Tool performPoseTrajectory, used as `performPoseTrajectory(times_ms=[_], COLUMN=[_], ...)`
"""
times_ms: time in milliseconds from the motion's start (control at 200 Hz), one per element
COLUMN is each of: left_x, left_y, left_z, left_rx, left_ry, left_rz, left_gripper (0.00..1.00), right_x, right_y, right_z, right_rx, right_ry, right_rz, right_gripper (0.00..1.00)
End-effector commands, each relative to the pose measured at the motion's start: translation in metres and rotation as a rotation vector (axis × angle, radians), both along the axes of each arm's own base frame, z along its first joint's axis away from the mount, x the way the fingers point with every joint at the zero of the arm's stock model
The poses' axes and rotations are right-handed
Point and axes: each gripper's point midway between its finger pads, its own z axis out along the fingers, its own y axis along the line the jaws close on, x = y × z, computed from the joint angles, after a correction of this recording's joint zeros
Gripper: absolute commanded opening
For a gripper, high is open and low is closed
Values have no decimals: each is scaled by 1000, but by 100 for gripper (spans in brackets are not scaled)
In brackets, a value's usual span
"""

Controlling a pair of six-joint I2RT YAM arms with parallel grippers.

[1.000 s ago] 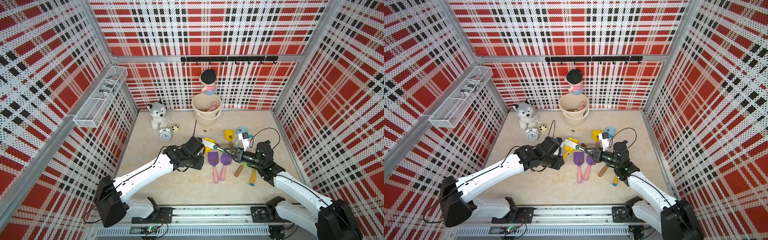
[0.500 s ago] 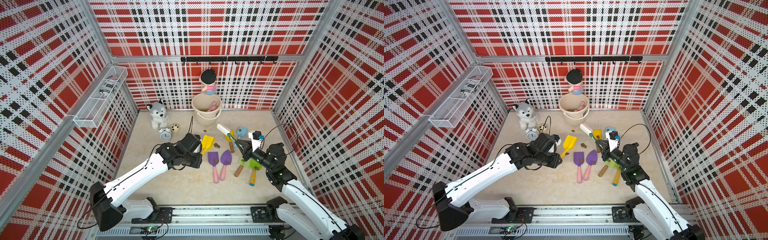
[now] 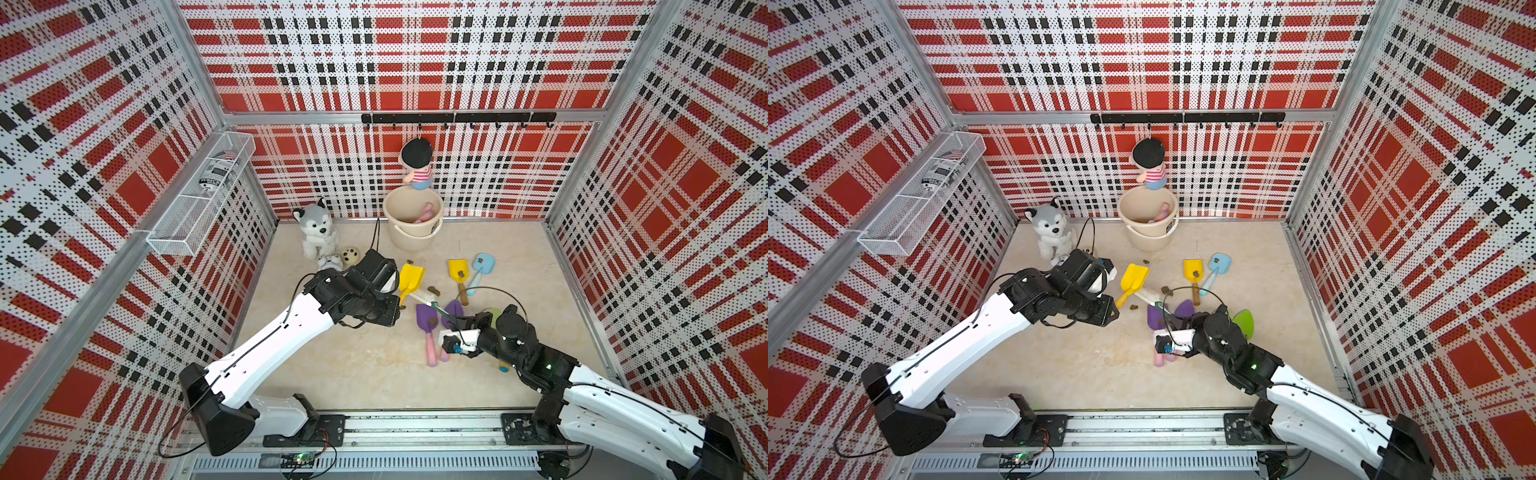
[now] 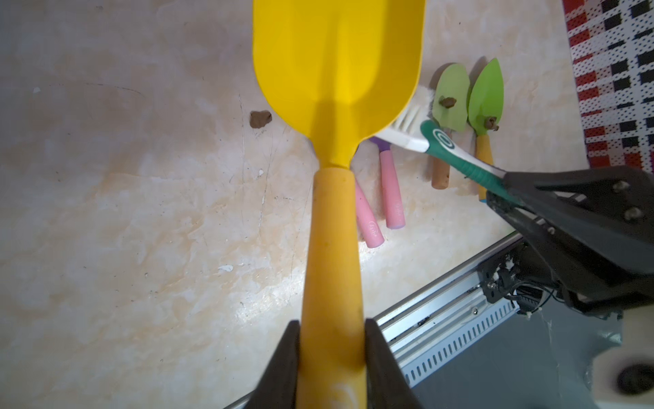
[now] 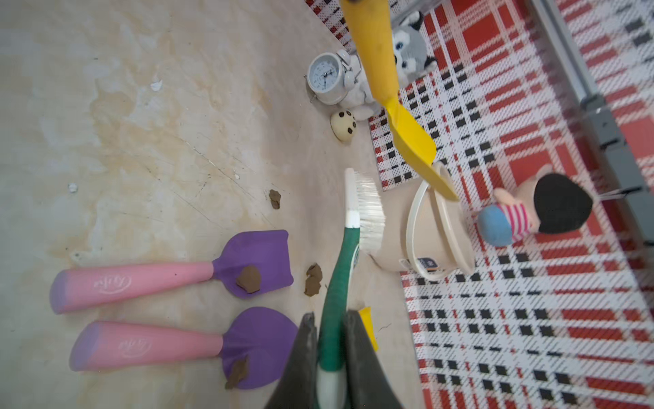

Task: Brush the soil off the hand trowel and place it into the bucket
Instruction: Brush off the soil from the hand trowel.

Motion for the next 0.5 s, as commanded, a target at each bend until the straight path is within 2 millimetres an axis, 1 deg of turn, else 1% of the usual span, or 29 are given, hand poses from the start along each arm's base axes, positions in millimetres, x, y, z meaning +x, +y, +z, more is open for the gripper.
performPoseTrajectory(times_ms=[0,90,230,346,496], left_x=[-3,-3,-4,-5,-5], left_y=[-2,-3,-4,-3,-4], left_z=[-5,-8,-9,-10,-9], left_rx=[6,8,6,4,1], left_ry=[24,34,41,46,44], left_rz=[-29,-34,-35,-32,-31], left_gripper=[0,0,0,0,0], right_x=[6,6,13,28,49], right_y=[3,9,9,-2,-27], right_z=[14,20,31,35,38], right_rx=[-107,-119,-125,-154,-111], right_ry=[-216,-282,-367,-398,-371], right_rz=[-12,5,-22,-96,-203], right_gripper=[0,0,0,0,0])
